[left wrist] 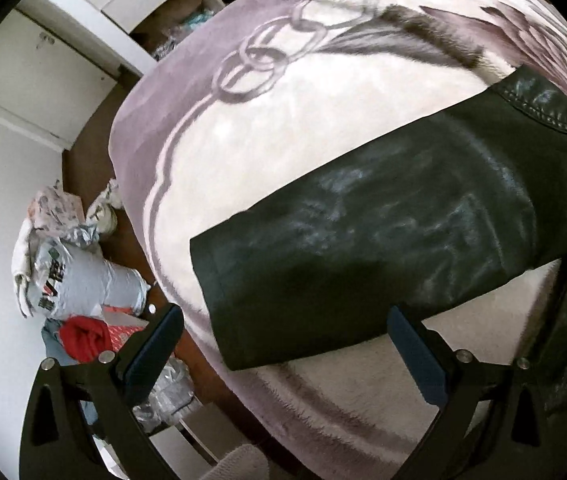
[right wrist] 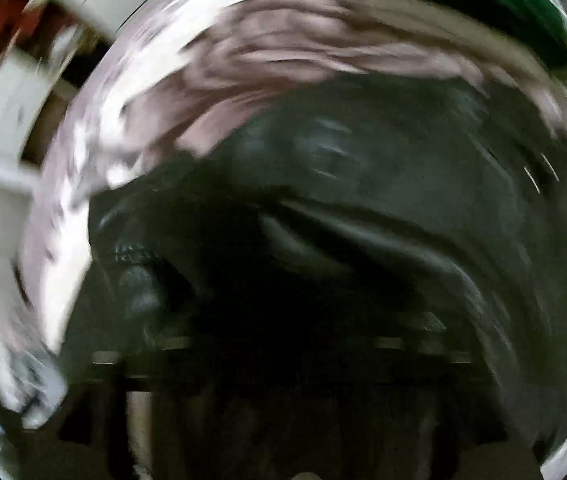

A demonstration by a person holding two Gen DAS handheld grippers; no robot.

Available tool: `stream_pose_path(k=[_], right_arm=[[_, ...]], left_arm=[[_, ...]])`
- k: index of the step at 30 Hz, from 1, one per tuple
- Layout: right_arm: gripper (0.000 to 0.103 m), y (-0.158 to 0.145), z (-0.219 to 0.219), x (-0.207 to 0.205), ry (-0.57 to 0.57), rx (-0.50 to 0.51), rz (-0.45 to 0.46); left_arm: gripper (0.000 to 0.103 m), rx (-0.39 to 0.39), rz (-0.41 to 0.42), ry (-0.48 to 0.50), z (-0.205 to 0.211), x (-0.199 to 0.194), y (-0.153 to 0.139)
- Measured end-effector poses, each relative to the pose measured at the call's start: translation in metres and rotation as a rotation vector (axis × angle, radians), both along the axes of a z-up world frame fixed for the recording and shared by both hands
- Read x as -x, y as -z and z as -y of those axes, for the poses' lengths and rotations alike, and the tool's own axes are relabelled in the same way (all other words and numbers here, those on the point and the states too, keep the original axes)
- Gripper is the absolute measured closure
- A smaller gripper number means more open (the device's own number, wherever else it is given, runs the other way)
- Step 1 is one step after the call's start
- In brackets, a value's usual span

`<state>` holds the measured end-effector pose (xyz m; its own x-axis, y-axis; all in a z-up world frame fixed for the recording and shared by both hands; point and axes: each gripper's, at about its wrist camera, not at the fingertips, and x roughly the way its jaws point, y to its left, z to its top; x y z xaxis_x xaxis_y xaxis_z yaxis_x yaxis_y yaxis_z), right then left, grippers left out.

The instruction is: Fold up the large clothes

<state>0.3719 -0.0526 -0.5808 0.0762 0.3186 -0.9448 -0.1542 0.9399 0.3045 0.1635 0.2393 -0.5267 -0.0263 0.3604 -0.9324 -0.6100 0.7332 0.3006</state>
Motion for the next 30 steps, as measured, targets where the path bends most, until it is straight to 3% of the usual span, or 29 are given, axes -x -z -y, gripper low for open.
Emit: stream_pose_path(k=[1,4,8,12,14,17,19,23,26,28,30], right_arm=[[0.033,-0.008,0.026,0.011,0.069,-0.018,-0.015],[0.033,-0.021,0.114,0.056,0.265,0.058,-0.061],[0.033,-0.010,0.220,0.115,0.454,0.281,-0.122],[0.034,0.028,0.276,0.128,0.502,0.346,-0.172],[0.044,0.037,0.292,0.126,0.526,0.399,-0.123],[0.045,0.049,0.329,0.135,0.668,0.355,-0.159],[0.045,0.052,0.334,0.146,0.677,0.347,-0.177],[0.044,0.035,0.314,0.169,0.555,0.352,-0.170],[0.044,0.017,0.299,0.199,0.553,0.251,-0.167],[0.043,0.007,0.296,0.214,0.586,0.141,-0.160],[0.043,0.000,0.290,0.228,0.609,0.058,-0.151]], left_arm=[[0.000,0.010,-0.008,-0.008,-0.002,0.004,0.001],[0.000,0.037,-0.033,-0.029,-0.005,0.009,0.004],[0.000,0.058,-0.057,-0.035,-0.011,0.011,0.010],[0.000,0.102,-0.055,-0.047,-0.020,0.012,0.012],[0.000,0.130,-0.046,-0.057,-0.022,0.014,0.012],[0.000,0.227,-0.010,-0.094,-0.031,0.023,0.016],[0.000,0.321,0.027,-0.151,-0.039,0.033,0.022],[0.000,0.565,0.174,-0.301,-0.053,0.058,0.039],[0.000,0.743,0.316,-0.399,-0.058,0.070,0.055],[0.000,0.804,0.400,-0.481,-0.062,0.077,0.070],[0.000,0.794,0.437,-0.538,-0.068,0.080,0.078]])
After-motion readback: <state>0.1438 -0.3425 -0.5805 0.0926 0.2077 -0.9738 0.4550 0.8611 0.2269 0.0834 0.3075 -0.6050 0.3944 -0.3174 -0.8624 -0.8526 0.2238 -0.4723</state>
